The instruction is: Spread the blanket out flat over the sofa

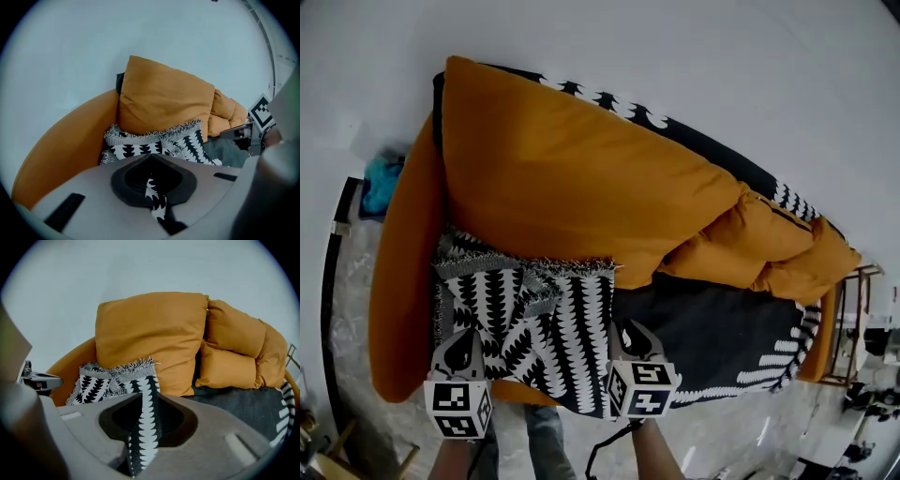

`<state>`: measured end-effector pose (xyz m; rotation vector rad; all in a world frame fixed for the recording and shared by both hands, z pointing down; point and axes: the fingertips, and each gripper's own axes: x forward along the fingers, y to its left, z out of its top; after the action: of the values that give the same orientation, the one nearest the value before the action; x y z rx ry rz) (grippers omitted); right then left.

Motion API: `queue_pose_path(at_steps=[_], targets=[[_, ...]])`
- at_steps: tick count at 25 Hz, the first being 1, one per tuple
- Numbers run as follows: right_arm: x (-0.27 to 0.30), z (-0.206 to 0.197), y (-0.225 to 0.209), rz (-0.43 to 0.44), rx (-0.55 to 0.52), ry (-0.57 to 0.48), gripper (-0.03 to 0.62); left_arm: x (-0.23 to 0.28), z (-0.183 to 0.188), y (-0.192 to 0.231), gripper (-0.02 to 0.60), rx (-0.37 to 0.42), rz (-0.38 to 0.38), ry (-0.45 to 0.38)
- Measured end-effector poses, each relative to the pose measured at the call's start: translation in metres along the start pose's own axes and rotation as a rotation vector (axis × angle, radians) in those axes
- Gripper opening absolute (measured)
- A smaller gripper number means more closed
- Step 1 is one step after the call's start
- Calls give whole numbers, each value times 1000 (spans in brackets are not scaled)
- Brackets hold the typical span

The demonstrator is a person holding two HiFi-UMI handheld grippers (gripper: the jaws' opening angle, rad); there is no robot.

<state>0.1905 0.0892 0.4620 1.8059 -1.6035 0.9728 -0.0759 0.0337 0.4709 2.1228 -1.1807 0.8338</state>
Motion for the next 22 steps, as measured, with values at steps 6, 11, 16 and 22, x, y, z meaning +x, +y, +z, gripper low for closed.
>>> queue_pose_path(at_steps=[6, 11, 16, 22], targets=[[20, 16, 1, 27, -73, 2, 91, 1, -8, 16, 5, -26, 36, 9], [36, 22, 0, 38, -123, 5, 94, 0, -19, 28, 5, -51, 66, 16], [53, 31, -7, 42, -161, 15, 94, 2, -23, 32, 5, -72, 83, 21], [71, 35, -9, 65, -185, 35, 94, 8, -25, 34, 5, -91, 90, 14]])
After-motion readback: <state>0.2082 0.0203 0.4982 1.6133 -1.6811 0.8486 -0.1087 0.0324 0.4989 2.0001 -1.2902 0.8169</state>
